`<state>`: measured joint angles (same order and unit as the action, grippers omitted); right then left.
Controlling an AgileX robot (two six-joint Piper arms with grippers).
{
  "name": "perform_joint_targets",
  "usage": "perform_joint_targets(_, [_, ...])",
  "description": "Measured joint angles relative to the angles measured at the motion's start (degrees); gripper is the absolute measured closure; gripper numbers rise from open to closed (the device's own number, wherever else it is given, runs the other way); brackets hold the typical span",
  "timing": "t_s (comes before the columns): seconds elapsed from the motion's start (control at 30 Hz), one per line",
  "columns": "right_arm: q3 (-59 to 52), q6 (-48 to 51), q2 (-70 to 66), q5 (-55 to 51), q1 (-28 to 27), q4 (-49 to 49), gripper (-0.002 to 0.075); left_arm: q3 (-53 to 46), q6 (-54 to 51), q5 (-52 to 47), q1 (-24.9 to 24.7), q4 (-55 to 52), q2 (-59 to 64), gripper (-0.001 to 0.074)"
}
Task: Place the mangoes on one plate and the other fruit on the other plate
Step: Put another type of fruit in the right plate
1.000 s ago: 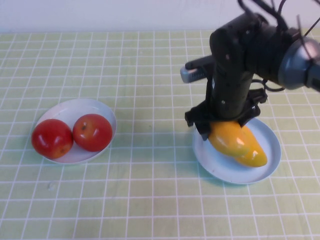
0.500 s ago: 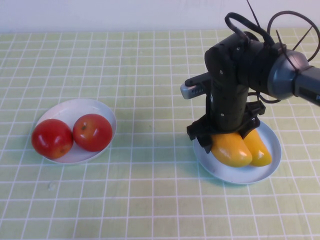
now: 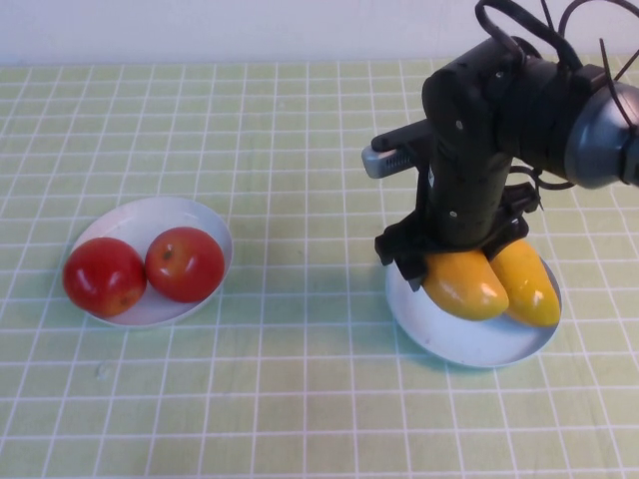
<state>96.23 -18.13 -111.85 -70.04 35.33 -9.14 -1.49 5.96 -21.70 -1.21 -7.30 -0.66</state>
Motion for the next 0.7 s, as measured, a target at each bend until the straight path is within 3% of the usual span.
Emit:
perform_joint_targets(0.4, [-0.12,0.12,0.01,0.00,0.13,-0.34,0.0134,0.00,0.00,0.00,0.00,0.00,0.00,0.0733])
perform_joint_targets(0.7, [-0.45,0.12,-1.75,0.00,0.88,-2.13,0.0038,0.00,0.00,0.00,0.00,0.00,0.00,0.0733])
